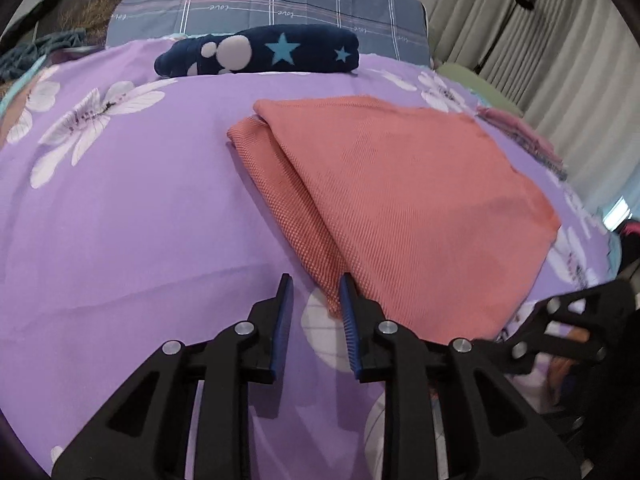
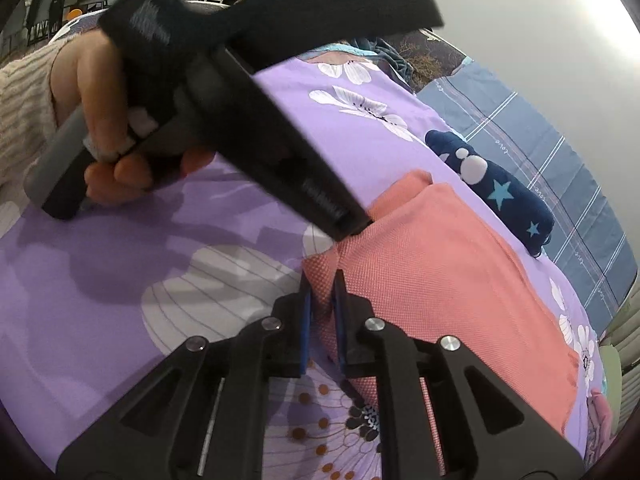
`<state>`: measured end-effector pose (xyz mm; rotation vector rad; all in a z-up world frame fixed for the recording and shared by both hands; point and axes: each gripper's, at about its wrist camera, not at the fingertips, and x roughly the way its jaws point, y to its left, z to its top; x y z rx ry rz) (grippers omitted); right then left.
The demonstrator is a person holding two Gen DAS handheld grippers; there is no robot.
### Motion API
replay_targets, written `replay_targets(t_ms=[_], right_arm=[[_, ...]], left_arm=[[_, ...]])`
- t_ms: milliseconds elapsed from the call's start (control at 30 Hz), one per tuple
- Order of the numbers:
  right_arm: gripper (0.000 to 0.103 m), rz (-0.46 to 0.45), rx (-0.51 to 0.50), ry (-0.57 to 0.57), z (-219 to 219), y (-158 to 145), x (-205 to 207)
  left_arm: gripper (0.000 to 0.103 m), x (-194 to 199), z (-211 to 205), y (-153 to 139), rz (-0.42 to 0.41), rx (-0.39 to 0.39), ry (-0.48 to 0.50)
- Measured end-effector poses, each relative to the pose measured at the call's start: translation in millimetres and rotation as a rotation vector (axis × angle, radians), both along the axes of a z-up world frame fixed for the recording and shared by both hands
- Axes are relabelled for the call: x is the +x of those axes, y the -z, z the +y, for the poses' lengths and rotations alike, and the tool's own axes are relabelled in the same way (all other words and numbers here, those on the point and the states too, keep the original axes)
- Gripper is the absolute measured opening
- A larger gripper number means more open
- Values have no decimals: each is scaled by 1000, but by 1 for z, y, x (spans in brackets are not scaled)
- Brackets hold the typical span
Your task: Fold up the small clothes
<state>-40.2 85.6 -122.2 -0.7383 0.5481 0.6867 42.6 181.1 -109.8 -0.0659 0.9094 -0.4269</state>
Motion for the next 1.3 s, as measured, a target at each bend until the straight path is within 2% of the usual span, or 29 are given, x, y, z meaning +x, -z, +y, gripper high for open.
replay_targets(t_ms=[100, 200, 233, 300, 433, 533, 567, 633, 700, 833, 933, 967, 1000, 1033, 1133, 1167, 1200, 1267, 1300], right_arm=[[12, -11, 7, -9, -1, -2, -7], [14, -30, 0, -23, 1, -2, -13], [15, -35, -1, -26, 2, -2, -15], [15, -46, 5, -31, 1, -4, -18], [37, -62, 24, -5, -3, -10, -21], [39, -62, -17, 9, 0, -5, -22], [38, -75, -47, 12, 2, -1, -23], [39, -95, -83, 15, 5, 4, -27], [42, -113, -107, 25, 8, 9, -30], [43, -129, -131, 43, 12, 16, -31], [43, -112, -125, 66, 17, 16, -23], [43, -104, -123, 82, 19, 16, -19], [43, -95, -121, 111, 23, 15, -13], [42, -91, -122, 137, 25, 15, -8], [39, -71, -121, 196, 34, 14, 2], [31, -62, -118, 199, 36, 14, 3], [28, -48, -113, 204, 37, 13, 6], [13, -25, -88, 217, 34, 10, 11], [11, -16, -72, 223, 32, 8, 13]], left_arm=[[25, -14, -7, -2, -18, 126, 35], [26, -19, -6, -4, -31, 158, 37], [26, -19, -1, -6, -24, 131, 26], [27, -17, 14, -15, -31, 27, -14], [32, 3, 33, -25, -42, -152, -73], [33, 32, 30, -17, 33, -282, -36], [33, 46, 29, -10, 72, -304, -47], [50, 65, 27, 2, 115, -294, -76], [51, 78, 26, 9, 110, -309, -96], [51, 103, 29, 15, 125, -415, -134], [51, 116, 21, 15, 133, -416, -123], [50, 118, 17, 14, 136, -405, -115], [45, 119, 15, 12, 137, -399, -107], [35, 122, 11, 12, 145, -395, -100], [19, 129, 11, 14, 178, -407, -115], [19, 131, 13, 15, 189, -423, -117], [18, 132, 14, 15, 196, -430, -119], [16, 131, 12, 13, 189, -406, -115], [15, 130, 11, 12, 181, -391, -114]])
